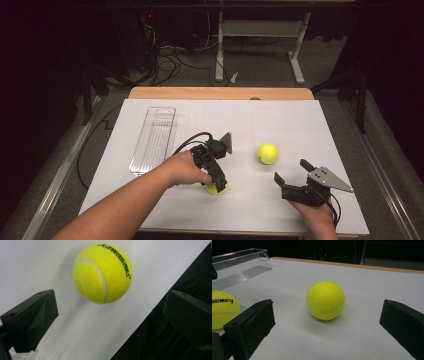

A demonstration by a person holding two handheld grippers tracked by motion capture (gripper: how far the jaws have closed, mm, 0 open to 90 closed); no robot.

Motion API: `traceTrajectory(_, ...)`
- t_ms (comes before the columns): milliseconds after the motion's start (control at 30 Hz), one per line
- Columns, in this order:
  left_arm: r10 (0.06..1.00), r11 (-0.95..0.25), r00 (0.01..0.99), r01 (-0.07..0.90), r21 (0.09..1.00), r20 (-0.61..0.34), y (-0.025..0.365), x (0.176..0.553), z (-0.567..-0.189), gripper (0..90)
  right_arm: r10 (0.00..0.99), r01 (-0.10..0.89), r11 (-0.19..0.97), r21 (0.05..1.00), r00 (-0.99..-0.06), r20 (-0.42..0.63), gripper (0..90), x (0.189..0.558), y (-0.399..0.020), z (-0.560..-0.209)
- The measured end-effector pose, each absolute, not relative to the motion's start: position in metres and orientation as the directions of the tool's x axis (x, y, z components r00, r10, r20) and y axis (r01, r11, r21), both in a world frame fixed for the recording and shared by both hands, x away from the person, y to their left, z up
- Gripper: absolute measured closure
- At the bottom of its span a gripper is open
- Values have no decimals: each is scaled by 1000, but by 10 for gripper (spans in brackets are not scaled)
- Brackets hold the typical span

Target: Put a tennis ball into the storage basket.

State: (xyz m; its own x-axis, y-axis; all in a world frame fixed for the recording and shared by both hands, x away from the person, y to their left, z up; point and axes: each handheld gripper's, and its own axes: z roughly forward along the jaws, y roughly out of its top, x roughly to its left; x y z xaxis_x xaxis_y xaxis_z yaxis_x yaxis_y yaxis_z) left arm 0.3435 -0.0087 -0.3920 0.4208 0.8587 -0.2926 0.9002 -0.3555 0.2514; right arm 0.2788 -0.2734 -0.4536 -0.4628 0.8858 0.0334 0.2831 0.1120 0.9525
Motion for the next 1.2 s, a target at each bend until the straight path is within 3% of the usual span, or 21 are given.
traceTrajectory(467, 846, -383, 456, 881, 280, -277, -17, 345, -407, 6, 885, 281, 118, 952, -465, 28, 2, 279, -273, -454)
traceTrajectory(1200, 869, -343, 414, 899, 272, -273, -20, 349, -426, 42, 884, 278, 123, 953, -466, 22, 2, 279, -273, -454)
